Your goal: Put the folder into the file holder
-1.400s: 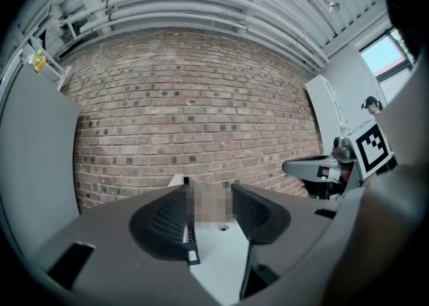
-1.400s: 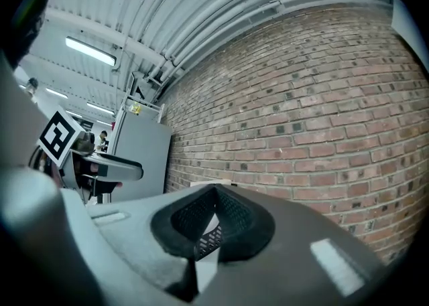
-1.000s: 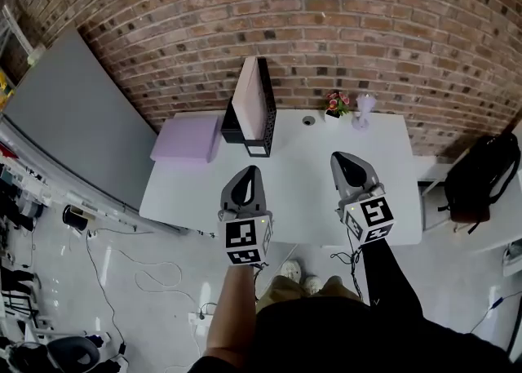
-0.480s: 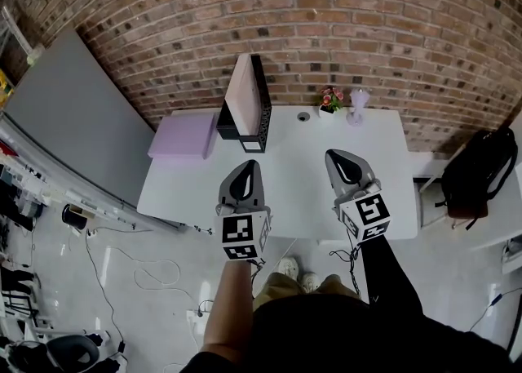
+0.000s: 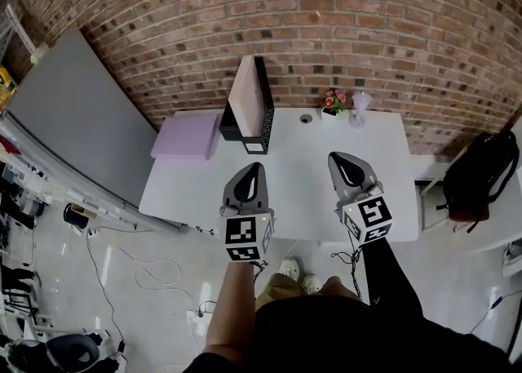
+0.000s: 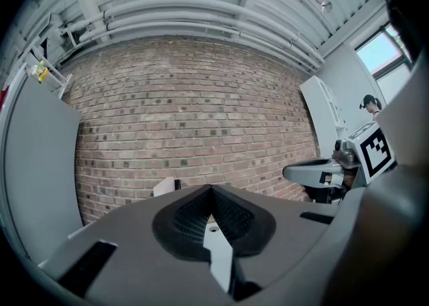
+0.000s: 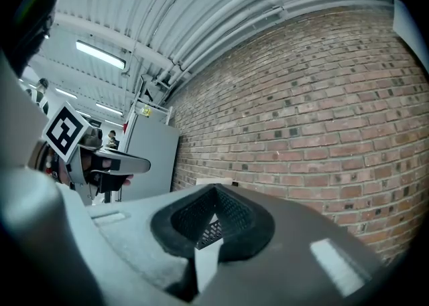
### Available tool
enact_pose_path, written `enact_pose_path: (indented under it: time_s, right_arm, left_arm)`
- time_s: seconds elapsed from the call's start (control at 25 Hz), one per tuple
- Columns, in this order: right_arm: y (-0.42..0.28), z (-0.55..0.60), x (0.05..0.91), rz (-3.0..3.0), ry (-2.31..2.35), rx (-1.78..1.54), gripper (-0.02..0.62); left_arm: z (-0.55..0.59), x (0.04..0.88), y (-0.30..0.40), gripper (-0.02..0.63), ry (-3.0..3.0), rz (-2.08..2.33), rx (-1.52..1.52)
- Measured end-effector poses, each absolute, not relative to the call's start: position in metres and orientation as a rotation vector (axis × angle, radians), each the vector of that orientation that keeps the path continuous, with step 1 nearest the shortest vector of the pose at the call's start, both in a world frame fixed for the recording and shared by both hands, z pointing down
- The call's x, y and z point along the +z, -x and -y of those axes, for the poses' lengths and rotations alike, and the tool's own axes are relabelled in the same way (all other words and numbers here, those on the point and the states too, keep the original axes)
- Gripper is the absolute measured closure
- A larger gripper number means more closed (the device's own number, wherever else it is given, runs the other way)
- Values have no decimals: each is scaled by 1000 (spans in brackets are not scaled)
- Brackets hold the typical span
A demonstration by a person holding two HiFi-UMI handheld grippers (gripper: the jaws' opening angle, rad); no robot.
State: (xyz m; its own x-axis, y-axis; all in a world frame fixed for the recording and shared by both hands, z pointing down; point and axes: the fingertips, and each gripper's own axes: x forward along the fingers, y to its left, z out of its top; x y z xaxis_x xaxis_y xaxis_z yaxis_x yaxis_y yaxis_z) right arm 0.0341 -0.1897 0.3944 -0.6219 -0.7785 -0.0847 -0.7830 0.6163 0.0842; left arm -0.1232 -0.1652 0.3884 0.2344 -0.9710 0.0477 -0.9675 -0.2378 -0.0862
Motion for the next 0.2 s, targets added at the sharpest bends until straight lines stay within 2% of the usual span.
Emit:
enact_pose_path:
  time_s: [0.2]
  right_arm:
    - [-37, 193, 395, -2782, 1360, 168, 595]
  left_arm:
    - [166, 389, 123, 598, 2441, -1914, -142]
